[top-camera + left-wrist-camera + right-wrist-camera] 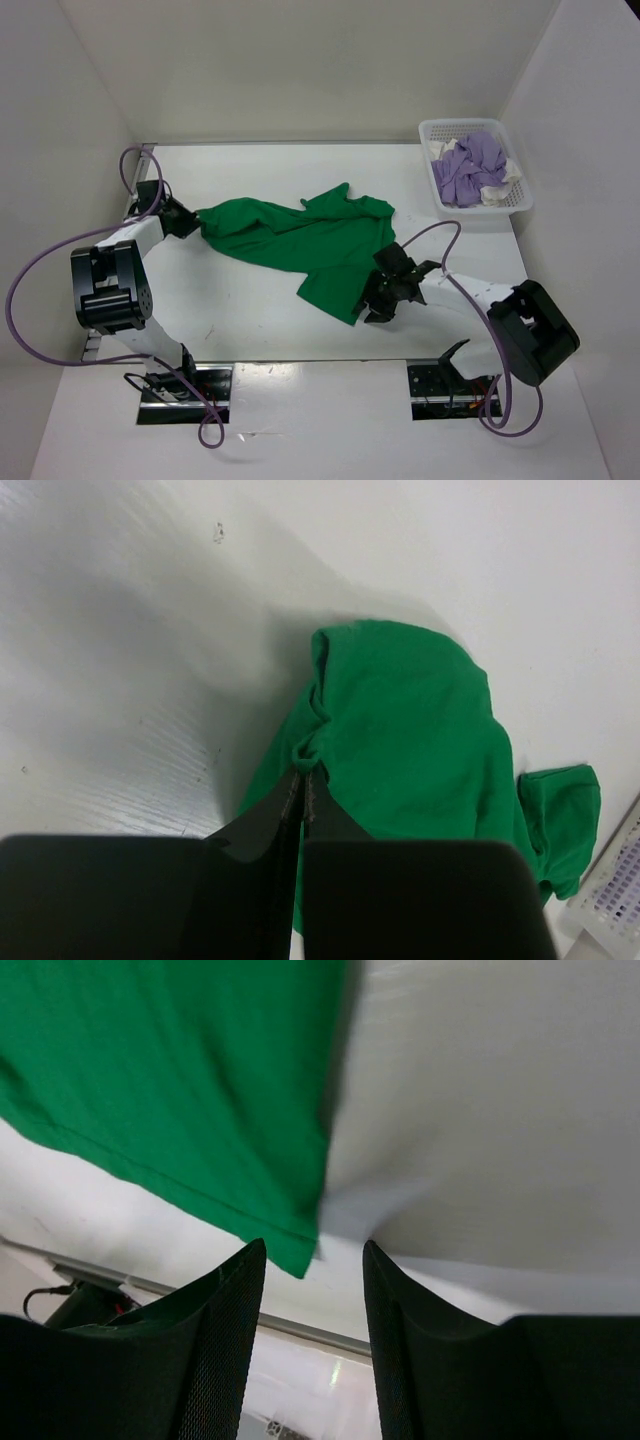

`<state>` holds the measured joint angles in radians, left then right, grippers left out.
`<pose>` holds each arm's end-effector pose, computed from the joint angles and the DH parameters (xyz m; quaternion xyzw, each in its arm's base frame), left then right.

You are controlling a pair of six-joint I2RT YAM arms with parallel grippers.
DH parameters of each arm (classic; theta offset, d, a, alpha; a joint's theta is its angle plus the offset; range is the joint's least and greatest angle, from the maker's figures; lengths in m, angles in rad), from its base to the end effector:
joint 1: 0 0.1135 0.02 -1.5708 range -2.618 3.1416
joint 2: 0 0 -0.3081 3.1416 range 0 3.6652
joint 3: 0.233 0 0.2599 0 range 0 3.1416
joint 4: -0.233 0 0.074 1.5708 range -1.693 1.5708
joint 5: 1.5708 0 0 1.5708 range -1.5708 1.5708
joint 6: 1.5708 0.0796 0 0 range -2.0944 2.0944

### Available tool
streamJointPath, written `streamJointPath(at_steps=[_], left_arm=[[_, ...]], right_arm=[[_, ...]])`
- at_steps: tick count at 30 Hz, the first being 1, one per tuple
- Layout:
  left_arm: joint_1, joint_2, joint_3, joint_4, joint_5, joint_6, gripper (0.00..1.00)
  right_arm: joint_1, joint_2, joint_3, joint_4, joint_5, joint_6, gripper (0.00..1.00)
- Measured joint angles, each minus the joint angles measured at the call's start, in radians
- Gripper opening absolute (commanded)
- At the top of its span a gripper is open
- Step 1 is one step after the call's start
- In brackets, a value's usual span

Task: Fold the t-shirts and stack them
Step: Flatten out the tshirt

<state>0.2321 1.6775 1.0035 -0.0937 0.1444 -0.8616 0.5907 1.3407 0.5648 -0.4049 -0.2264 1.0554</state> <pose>0.3897 0.0803 0.2028 -0.4533 0.7988 -0.1838 0.3501 0.1810 0.1429 0.1390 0.2032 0.9536 0.2165 0.0497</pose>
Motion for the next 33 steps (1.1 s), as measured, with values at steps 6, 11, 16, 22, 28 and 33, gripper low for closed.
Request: streamJointPath(at_steps=[6, 11, 16, 22, 28, 33], left_arm=[[0.000, -0.021, -0.042, 0.001, 0.000, 0.011, 0.00], [0.000, -0.046, -0.069, -0.010, -0.001, 0.024, 0.00], [0.000, -0.092, -0.092, -0.022, -0.009, 0.026, 0.00], [0.000, -0.154, -0.121, -0.053, -0.013, 0.044, 0.00], [0.000, -0.296, -0.116, -0.185, -0.031, 0.109, 0.00], [0.000, -0.425, 0.025, -0.338, -0.043, 0.156, 0.00]], right_arm=[[0.000, 0.048, -0.008, 0.108, -0.061, -0.001, 0.39], [0.001, 0.056, -0.039, 0.165, -0.081, 0.005, 0.15], [0.001, 0.033, -0.053, 0.167, -0.041, 0.018, 0.00], [0.001, -0.035, 0.008, 0.073, 0.057, -0.007, 0.00], [-0.123, -0.205, 0.299, -0.082, 0.100, -0.127, 0.00], [-0.278, -0.204, 0.662, -0.220, 0.130, -0.265, 0.00]])
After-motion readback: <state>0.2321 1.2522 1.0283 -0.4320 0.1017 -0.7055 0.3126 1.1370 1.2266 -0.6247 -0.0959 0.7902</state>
